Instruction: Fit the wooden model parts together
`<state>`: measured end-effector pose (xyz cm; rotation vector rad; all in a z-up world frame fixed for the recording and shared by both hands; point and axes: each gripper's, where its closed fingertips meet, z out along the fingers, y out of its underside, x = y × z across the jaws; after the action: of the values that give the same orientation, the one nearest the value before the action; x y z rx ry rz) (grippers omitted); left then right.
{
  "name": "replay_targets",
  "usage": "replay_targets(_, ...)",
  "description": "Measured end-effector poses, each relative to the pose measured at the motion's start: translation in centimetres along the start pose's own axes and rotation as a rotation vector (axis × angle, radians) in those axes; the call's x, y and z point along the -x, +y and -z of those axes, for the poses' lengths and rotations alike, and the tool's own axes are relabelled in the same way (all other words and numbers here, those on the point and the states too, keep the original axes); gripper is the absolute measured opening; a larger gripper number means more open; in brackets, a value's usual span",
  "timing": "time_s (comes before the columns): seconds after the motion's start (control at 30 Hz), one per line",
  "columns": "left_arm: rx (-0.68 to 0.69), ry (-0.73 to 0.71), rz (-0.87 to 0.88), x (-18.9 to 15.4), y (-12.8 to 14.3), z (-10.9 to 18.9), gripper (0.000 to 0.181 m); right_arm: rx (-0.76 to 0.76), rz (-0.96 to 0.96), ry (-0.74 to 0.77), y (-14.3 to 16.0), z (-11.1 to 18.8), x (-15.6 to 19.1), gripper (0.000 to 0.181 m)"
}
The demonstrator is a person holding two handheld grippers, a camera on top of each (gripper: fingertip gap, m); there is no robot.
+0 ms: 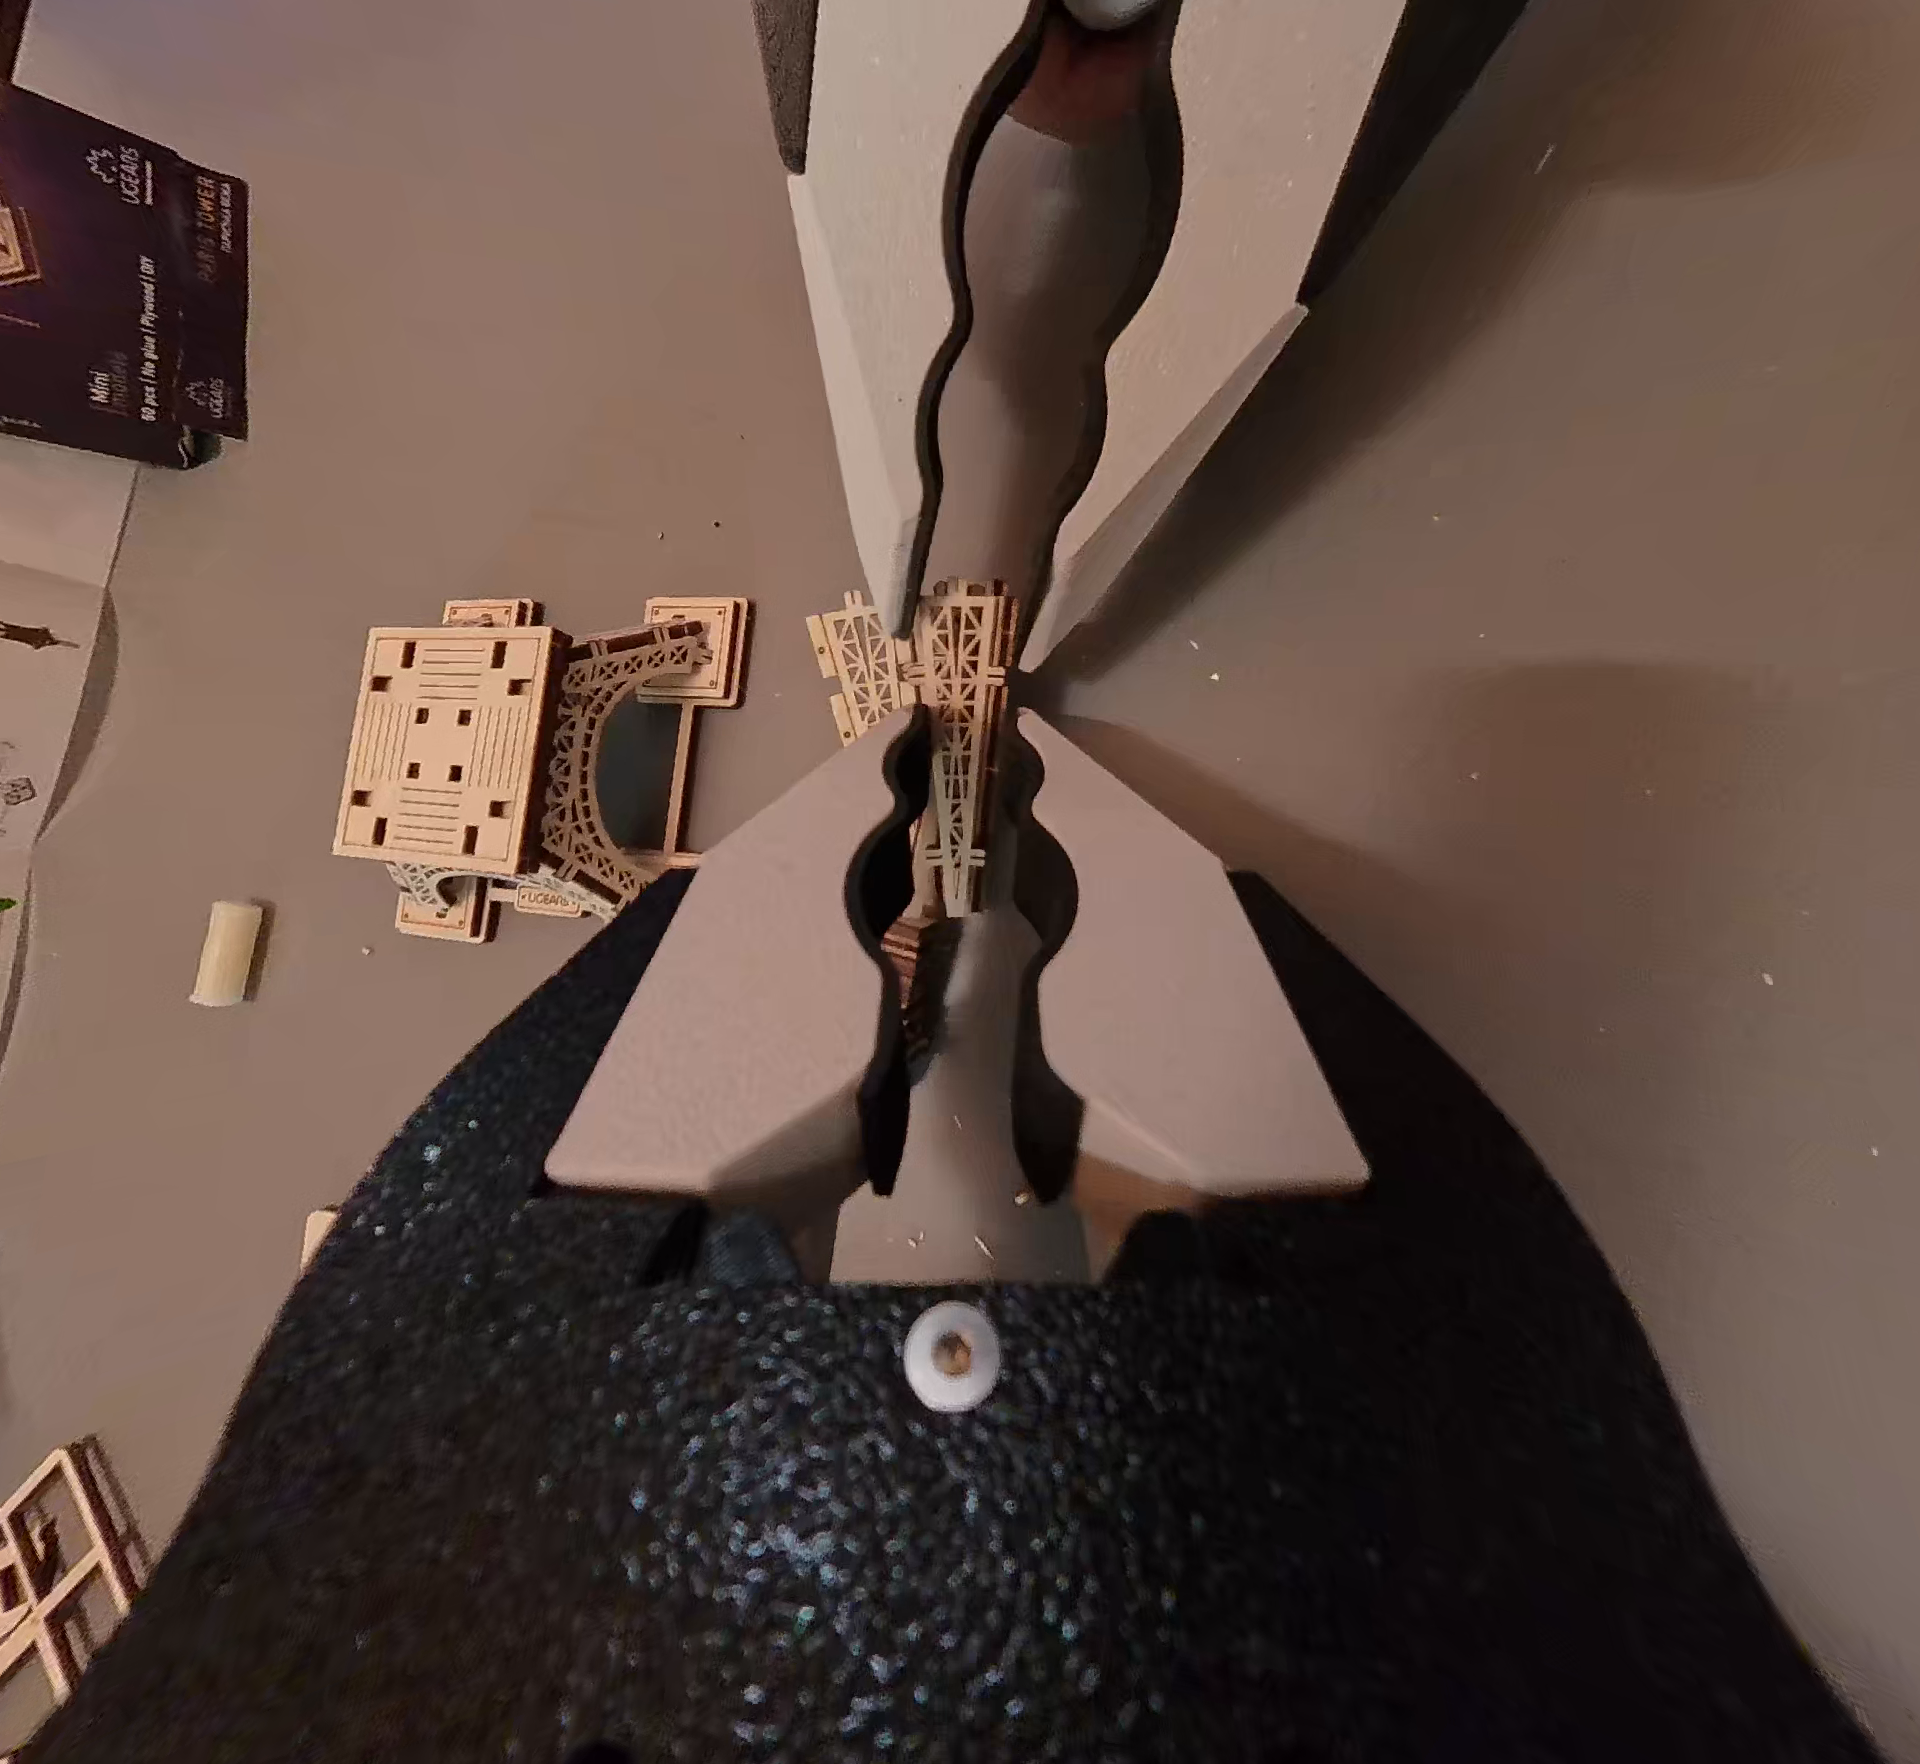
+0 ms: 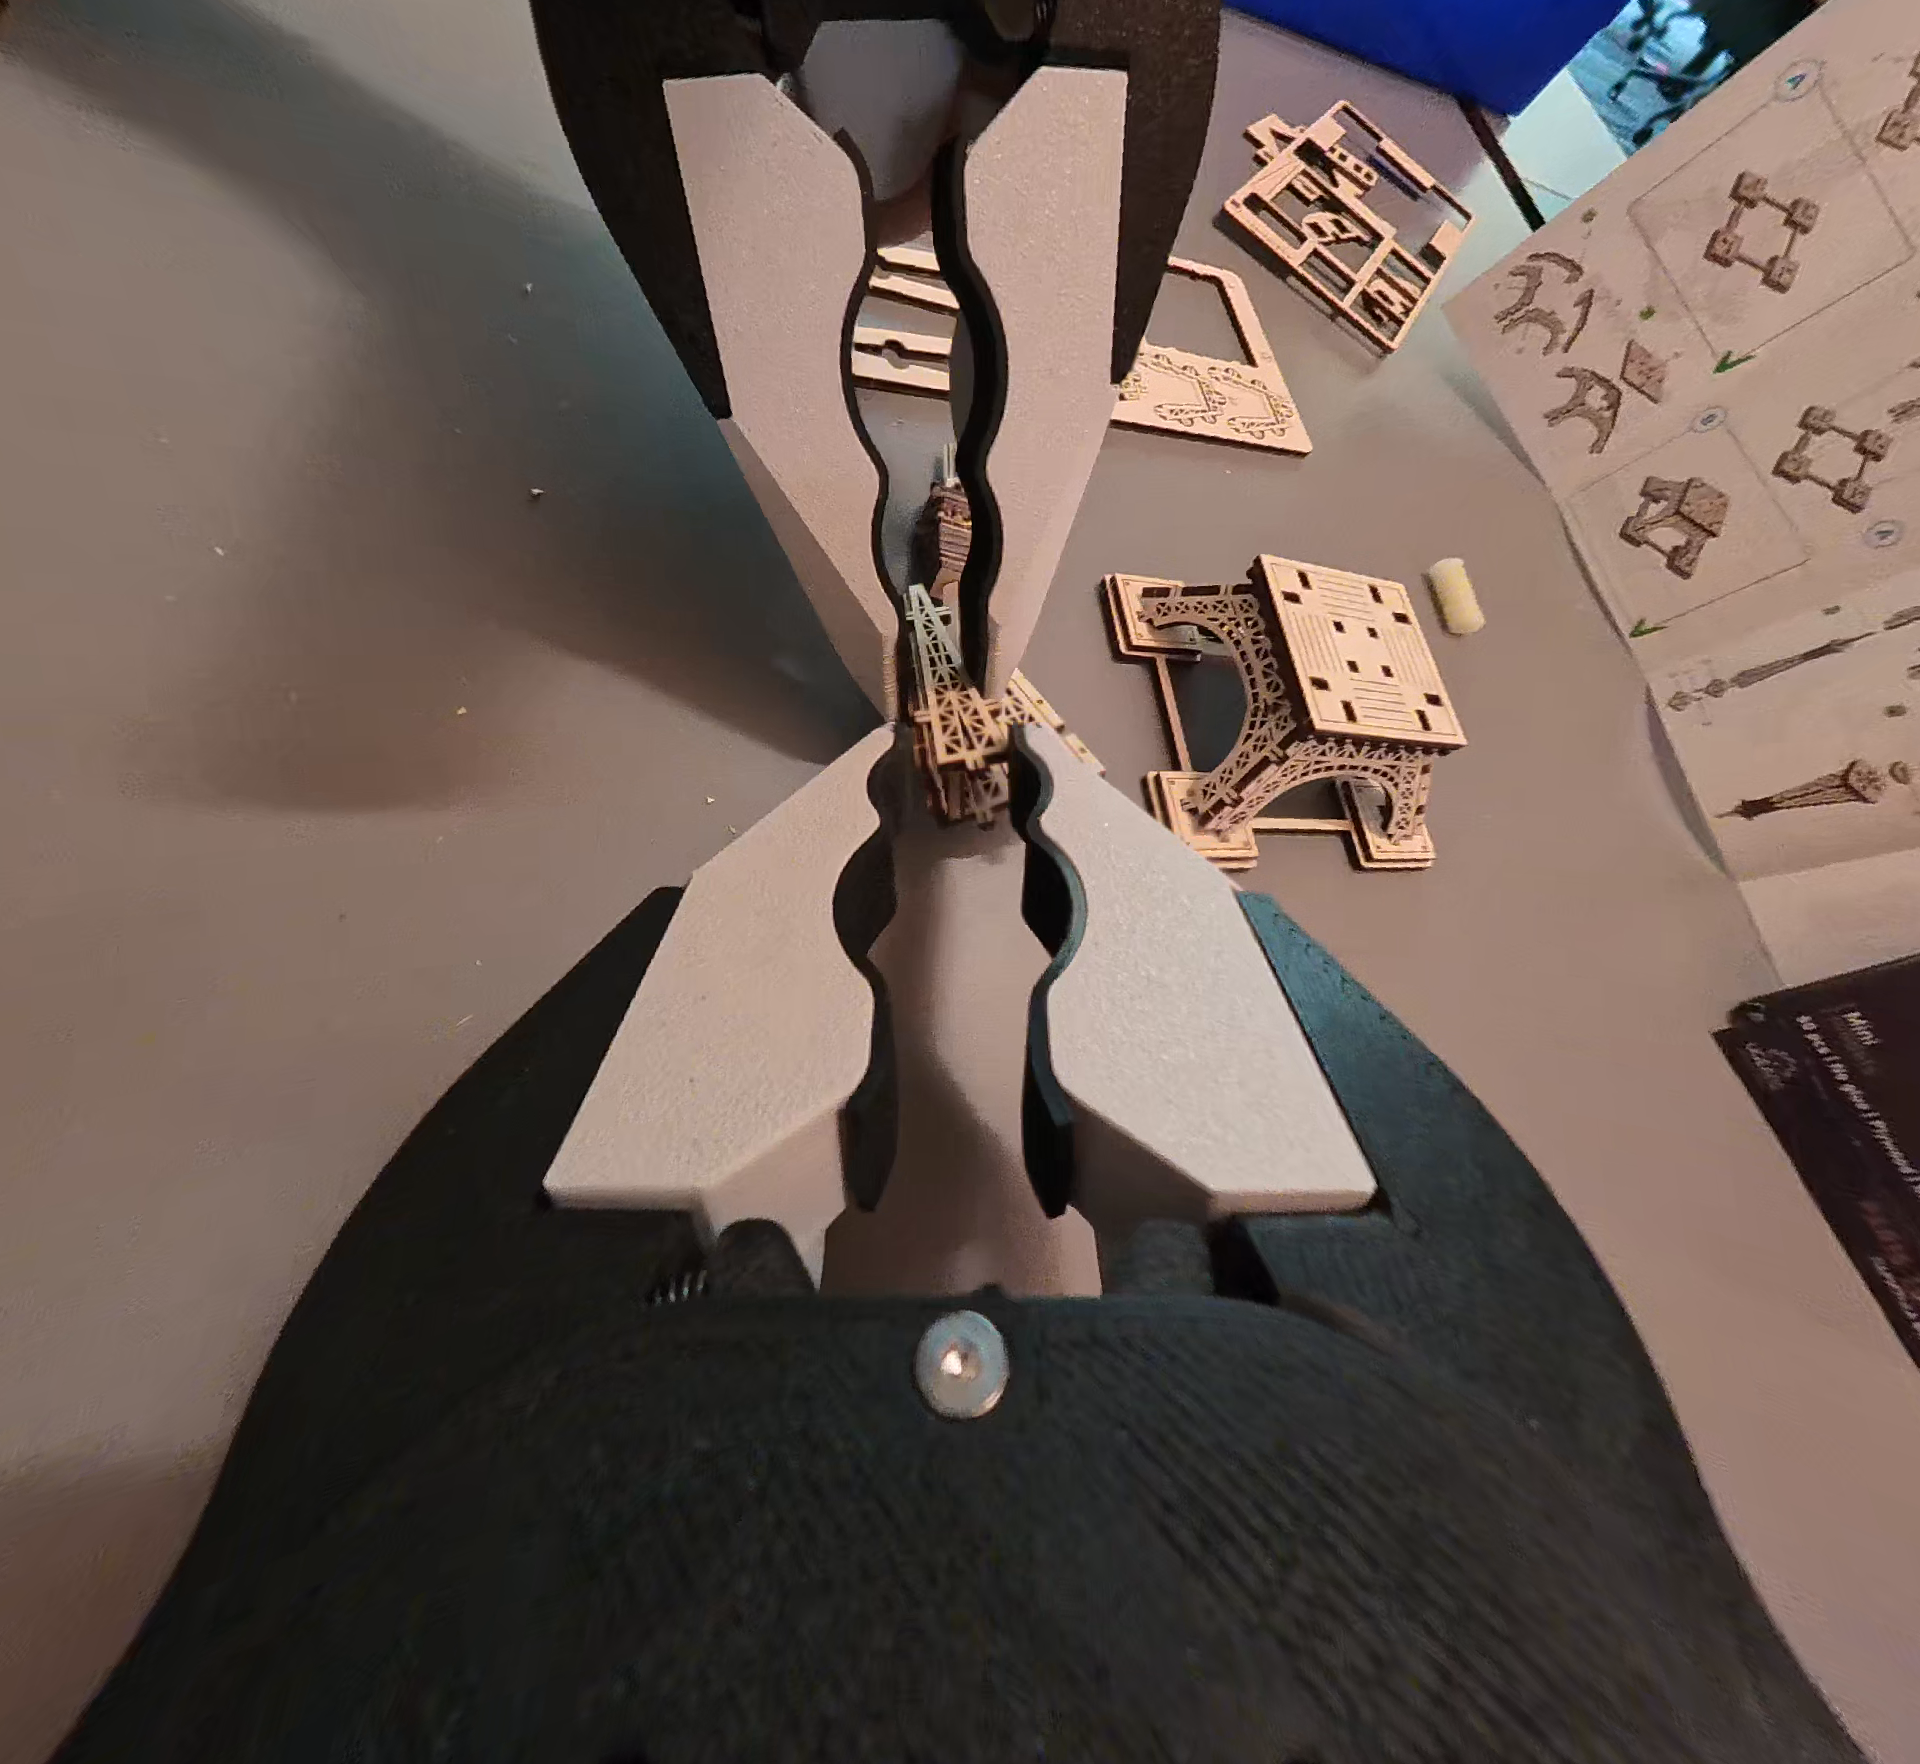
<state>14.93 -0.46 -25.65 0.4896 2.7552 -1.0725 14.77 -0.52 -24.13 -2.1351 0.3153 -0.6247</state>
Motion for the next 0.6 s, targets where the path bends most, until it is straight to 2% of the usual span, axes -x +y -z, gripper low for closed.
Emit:
replay_targets(0.5, 0.022, -0.013, 0.025, 0.16, 0.18, -0.47, 0.011, 0.048, -0.059, -0.024, 0.81, -0.22, -0.08, 0.015)
replay_targets(0.6, 0.008, -0.052, 0.041, 0.44, 0.18, -0.40, 0.014, 0.054, -0.085, -0.007, 0.91, -0.26, -0.53, 0.015)
